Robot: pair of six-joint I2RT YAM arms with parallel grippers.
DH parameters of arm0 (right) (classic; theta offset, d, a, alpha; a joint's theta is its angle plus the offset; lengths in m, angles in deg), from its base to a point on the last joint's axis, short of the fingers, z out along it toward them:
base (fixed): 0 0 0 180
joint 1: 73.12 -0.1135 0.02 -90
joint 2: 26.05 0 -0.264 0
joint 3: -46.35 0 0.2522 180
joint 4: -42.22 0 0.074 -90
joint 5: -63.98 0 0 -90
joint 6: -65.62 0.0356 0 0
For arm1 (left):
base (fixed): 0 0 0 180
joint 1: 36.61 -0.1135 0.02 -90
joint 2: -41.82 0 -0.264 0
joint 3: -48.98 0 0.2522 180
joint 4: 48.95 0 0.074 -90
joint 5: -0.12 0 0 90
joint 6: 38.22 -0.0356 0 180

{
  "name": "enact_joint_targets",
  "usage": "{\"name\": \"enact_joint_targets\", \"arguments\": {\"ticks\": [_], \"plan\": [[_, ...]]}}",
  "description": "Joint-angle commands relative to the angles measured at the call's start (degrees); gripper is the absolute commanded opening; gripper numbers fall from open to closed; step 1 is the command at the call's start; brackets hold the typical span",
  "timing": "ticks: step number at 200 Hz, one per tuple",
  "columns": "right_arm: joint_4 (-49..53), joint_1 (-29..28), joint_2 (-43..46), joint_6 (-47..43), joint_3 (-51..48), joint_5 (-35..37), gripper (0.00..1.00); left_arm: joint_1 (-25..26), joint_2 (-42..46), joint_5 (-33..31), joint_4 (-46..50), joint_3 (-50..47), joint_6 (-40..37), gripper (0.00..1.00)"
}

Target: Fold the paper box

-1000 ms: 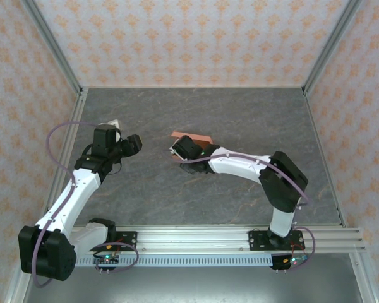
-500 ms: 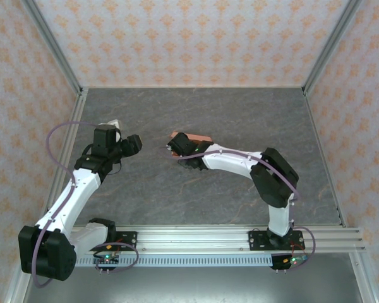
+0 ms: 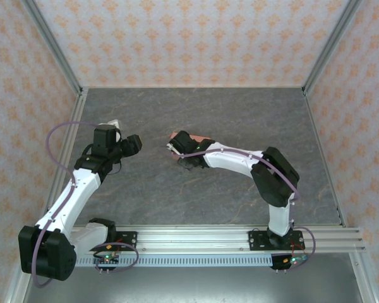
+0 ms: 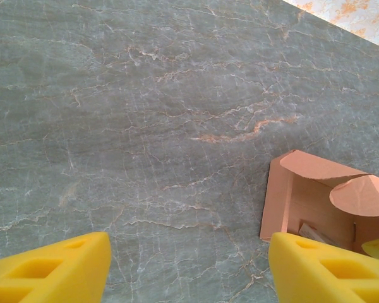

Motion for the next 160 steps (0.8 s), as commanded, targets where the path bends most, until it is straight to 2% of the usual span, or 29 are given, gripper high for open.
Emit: {"name": "enact_joint_targets", "arguments": {"ticks": [1,43,110,160], "plan": [[2.74,0.36,0.85,0.27,1.27,0.42,0.49,0.49,1.05,-1.7,0.01,0.12,-1.41,0.67],[3.47,0.45,-1.03,-0.2,2.71,3.2,0.5,0.48,1.36,-1.91,0.4,0.12,-1.61,0.67],[2.01,0.71,-1.34,-0.39,3.14,8.94,0.45,0.46,1.68,-1.92,0.36,-0.1,-1.61,0.67],[-1.14,0.75,0.28,-0.89,1.39,10.12,0.42,0.46,2.02,-2.07,0.27,-0.53,-1.71,0.67]]}}
